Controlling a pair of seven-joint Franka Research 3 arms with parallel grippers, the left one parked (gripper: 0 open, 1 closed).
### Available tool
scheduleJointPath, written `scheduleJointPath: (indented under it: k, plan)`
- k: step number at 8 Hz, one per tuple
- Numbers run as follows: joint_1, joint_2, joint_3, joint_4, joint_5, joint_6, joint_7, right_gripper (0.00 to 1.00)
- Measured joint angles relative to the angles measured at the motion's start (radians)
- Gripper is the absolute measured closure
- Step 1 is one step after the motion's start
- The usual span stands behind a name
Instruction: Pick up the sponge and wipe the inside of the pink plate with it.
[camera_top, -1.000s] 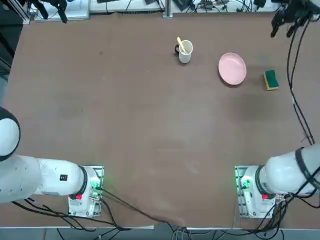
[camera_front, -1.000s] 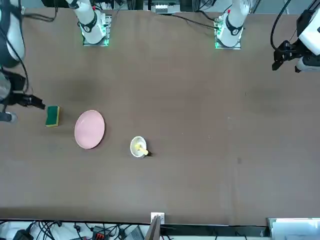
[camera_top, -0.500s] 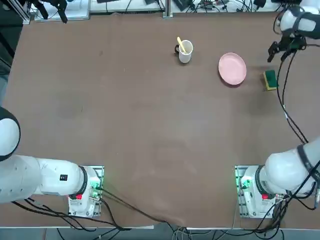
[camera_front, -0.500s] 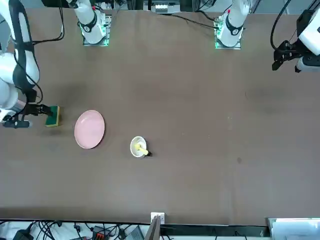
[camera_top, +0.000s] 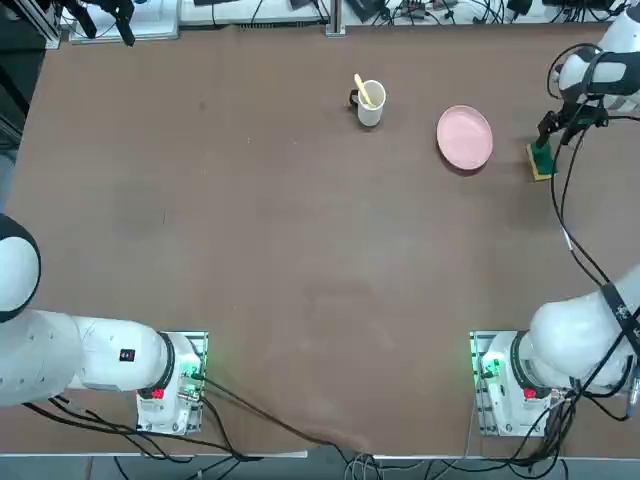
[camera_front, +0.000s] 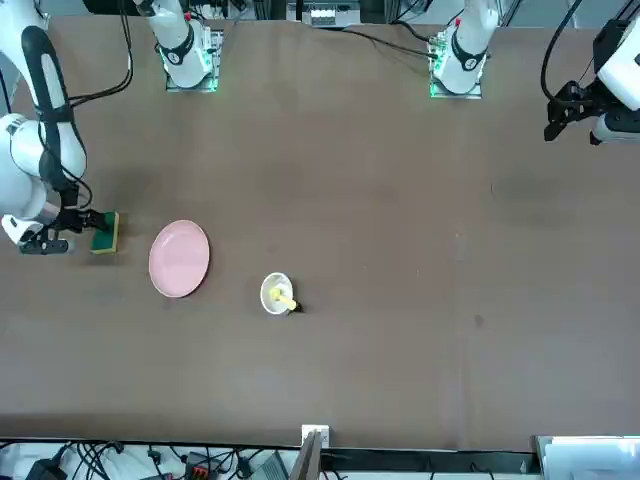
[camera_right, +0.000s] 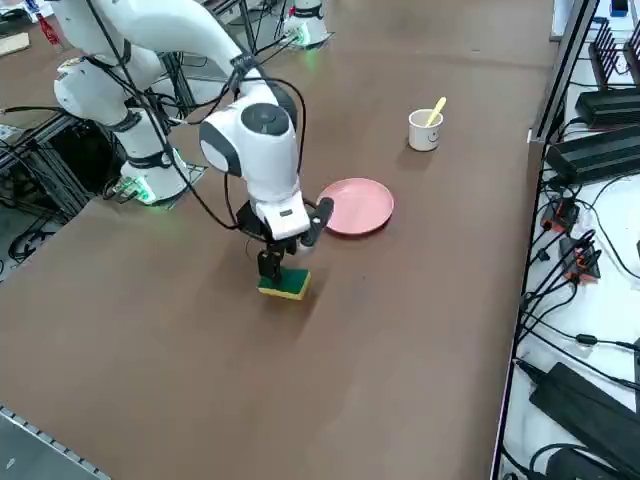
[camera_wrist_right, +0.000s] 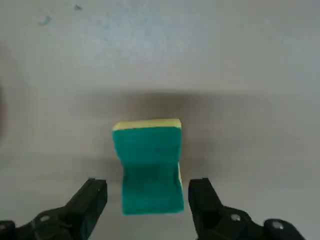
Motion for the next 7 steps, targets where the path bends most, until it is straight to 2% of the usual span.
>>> scheduleJointPath:
  k: [4, 7]
  plan:
    - [-0.013, 0.042, 0.003, -0.001, 0.000, 0.030, -0.007, 0.12]
    - [-0.012, 0.072, 0.016, -0.001, 0.000, 0.043, -0.007, 0.15]
